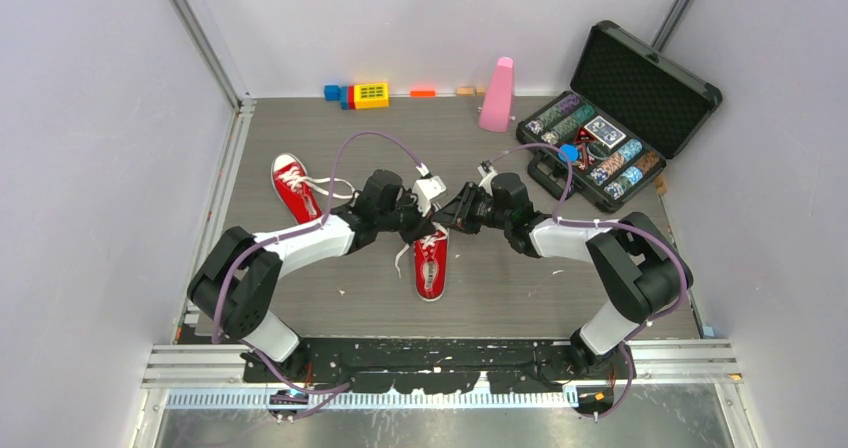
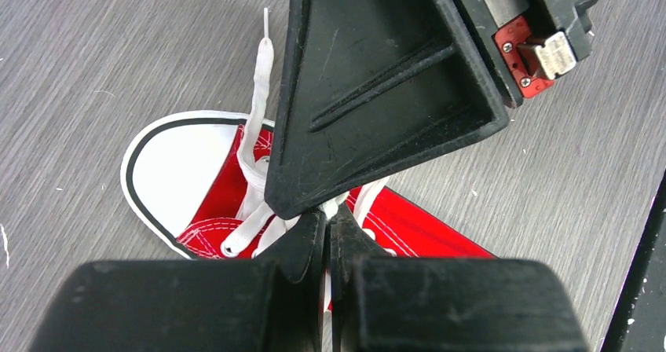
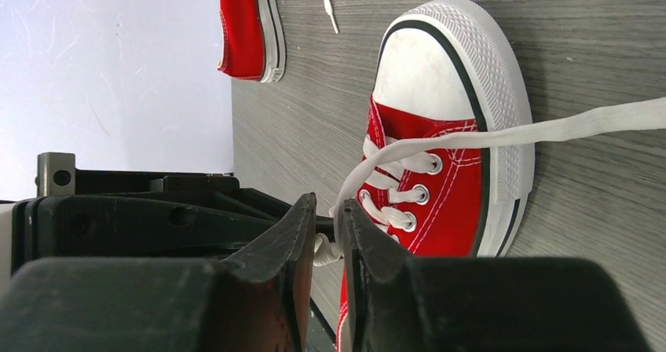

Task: Tie the shoes
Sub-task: Wrap the shoelace around the shoelace.

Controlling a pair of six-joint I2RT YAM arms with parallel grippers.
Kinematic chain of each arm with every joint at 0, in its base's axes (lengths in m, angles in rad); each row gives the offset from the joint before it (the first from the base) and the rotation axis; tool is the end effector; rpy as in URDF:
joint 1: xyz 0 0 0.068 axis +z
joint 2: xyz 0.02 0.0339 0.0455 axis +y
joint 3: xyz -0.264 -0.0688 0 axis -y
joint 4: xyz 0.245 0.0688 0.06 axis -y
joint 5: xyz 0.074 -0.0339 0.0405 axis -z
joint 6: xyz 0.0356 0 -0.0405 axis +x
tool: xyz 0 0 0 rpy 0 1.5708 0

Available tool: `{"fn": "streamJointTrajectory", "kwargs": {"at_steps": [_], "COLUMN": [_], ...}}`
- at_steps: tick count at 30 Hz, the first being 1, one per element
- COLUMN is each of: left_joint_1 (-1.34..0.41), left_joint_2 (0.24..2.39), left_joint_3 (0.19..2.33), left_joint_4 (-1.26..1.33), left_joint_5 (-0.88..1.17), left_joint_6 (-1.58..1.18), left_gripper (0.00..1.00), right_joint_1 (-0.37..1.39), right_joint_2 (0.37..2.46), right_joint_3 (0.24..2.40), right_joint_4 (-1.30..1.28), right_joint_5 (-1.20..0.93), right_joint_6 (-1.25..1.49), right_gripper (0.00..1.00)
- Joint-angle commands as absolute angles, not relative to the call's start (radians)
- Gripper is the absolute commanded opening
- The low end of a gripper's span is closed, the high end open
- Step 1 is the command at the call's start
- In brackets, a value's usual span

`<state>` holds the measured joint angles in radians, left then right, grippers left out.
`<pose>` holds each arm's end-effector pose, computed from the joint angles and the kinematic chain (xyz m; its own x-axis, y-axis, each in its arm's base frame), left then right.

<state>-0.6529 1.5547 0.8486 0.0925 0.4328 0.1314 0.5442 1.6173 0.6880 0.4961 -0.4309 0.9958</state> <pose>0.2515 -0.2111 0.2029 -0.3455 0.4140 -0.8422 0.8767 0.4625 -0.1323 0.2690 0.1802 0.1722 -0.8623 0.3694 -0.3465 -0.1308 0.4984 0.8570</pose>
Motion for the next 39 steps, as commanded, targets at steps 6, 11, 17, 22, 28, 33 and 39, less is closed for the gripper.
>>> {"fn": "streamJointTrajectory", "kwargs": {"at_steps": [6, 11, 17, 22, 28, 33, 39], "left_joint_1": [-0.656, -0.656, -0.655, -0.654, -0.653, -0.653, -0.646], "left_joint_2": [1.517, 1.477, 1.417, 1.422, 1.46, 1.5, 1.524], "left_joint_3": [0.854, 0.819, 0.756, 0.746, 0.776, 0.807, 0.825], "left_joint_4": [0.138, 0.142, 0.163, 0.165, 0.157, 0.141, 0.135], "left_joint_5": [0.403, 0.371, 0.334, 0.335, 0.37, 0.393, 0.422], "left_joint_6": [0.12, 0.122, 0.133, 0.132, 0.126, 0.128, 0.13], "left_gripper": [0.09, 0.3, 0.46, 0.52, 0.77, 0.7, 0.59], "right_joint_1": [0.555, 0.555, 0.555, 0.555, 0.556, 0.555, 0.555], "right_joint_2": [1.593, 1.578, 1.57, 1.57, 1.564, 1.564, 1.561], "right_joint_3": [0.676, 0.676, 0.679, 0.677, 0.678, 0.675, 0.675], "right_joint_4": [0.512, 0.502, 0.496, 0.501, 0.502, 0.503, 0.502], "right_joint_5": [-0.432, -0.418, -0.411, -0.414, -0.417, -0.416, -0.419], "right_joint_6": [0.985, 0.986, 0.989, 0.996, 0.999, 0.999, 0.999], "right_gripper": [0.08, 0.02, 0.0, 0.0, 0.0, 0.0, 0.0]}}
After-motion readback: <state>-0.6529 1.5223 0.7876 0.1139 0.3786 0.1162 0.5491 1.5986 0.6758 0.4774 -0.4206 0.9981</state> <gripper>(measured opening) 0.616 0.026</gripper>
